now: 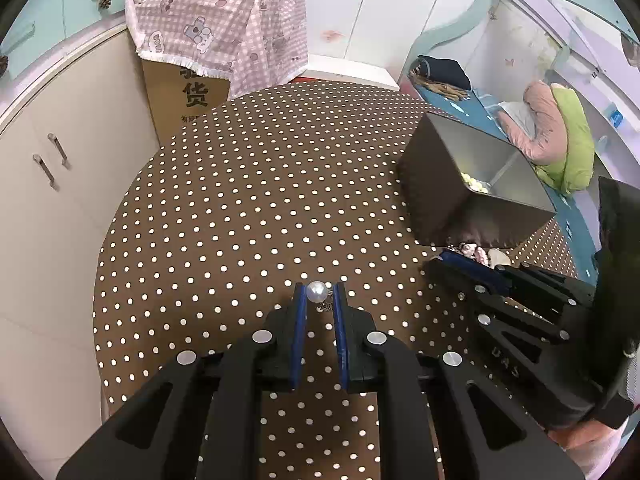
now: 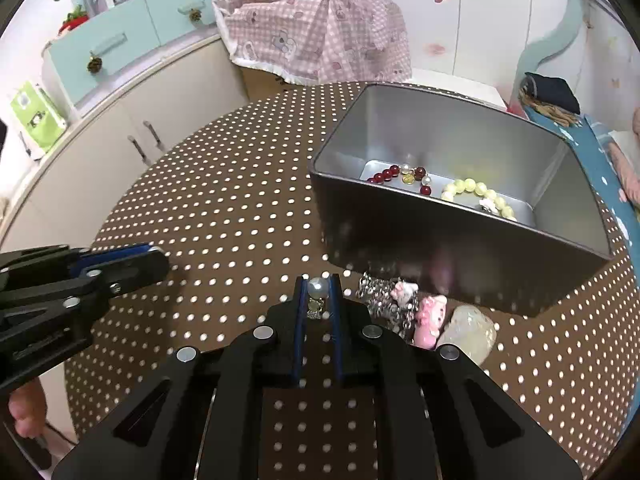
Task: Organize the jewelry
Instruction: 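Lift the pearl with the left tool while the right tool grasps a pink charm, then lower the pearl and pink charm into the grey tin and open both tools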
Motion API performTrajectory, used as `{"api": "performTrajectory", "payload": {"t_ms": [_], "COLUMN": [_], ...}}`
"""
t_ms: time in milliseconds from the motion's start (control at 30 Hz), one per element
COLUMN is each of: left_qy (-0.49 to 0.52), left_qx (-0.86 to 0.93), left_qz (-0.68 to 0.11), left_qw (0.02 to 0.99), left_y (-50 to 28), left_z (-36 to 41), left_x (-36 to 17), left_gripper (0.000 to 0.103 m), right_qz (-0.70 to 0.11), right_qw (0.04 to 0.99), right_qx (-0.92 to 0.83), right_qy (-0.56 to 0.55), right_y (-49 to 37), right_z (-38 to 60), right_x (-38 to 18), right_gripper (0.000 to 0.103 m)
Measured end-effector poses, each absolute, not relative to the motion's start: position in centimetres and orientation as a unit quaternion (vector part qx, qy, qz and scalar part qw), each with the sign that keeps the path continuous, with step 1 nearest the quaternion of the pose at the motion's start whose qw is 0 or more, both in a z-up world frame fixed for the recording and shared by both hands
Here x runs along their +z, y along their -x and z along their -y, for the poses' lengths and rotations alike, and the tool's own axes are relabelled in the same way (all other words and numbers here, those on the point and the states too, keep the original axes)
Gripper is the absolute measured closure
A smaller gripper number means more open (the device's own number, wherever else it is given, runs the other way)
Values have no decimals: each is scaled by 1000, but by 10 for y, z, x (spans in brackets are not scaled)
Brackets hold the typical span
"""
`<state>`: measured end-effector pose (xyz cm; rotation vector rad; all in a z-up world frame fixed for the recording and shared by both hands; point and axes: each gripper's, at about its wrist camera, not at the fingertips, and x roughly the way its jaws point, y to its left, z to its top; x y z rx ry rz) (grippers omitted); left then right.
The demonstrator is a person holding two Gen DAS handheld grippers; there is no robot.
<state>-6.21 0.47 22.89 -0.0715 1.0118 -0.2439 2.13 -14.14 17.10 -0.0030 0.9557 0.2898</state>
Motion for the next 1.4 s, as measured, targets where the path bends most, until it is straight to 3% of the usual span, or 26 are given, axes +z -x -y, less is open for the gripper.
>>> {"api": "performTrajectory", "payload": {"t_ms": [600, 1067, 1400], "left_qy": [8, -10, -11], "left_qx": [-156, -187, -196], "left_qz": [-445, -414, -433], "left_qw": [882, 891, 880], "left_y": [83, 48, 12], "left_z": [52, 91, 103], "left_x": [272, 309, 304], "left_gripper": [91, 91, 91], "right_qz": [-396, -350, -365], "right_qw": [912, 932, 924], "right_qx": [108, 80, 83], "right_qy": [-22, -55, -70], "right_y": [21, -4, -40], "right_z": [197, 233, 239], "right_x": [228, 269, 266], "right_gripper": [91, 91, 91]}}
